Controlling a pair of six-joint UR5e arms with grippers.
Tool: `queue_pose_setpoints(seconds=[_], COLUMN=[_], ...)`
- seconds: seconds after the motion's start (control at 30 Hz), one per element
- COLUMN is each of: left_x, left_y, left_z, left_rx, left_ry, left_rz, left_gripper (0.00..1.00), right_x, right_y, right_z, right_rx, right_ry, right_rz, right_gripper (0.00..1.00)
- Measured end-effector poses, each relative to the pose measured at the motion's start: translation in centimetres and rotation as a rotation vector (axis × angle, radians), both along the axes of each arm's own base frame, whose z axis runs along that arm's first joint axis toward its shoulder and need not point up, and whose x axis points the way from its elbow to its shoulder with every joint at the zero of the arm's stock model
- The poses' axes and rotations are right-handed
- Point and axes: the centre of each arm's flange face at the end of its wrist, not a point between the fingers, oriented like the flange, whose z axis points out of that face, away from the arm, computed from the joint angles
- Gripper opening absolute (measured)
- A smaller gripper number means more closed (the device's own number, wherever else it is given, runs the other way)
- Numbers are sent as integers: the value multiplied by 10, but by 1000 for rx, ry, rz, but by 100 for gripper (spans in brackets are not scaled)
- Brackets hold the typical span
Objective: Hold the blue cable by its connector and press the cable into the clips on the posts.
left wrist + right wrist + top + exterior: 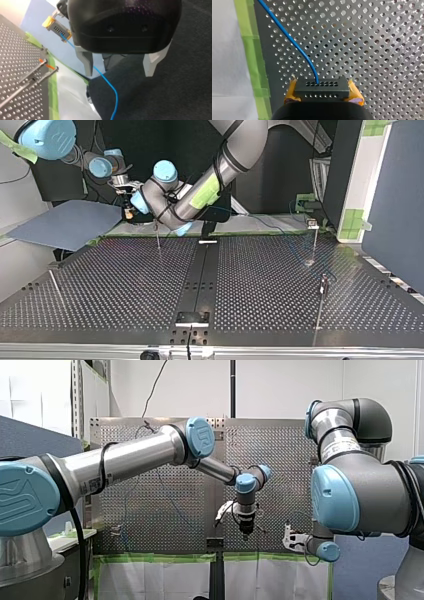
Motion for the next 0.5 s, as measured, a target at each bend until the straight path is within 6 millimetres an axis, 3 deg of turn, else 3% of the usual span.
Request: queue_pose_setpoints(seconds=[0.5], left_x=[-6], left_y=[15], left_z=[6], left_rx=[86], left_ry=[103], left_rz=[1], left_gripper=[100], right_x=[2], right_y=[10], right_z=[-1], right_rx=[-9], right_ry=[-2], right_rz=[38], right_gripper=[0])
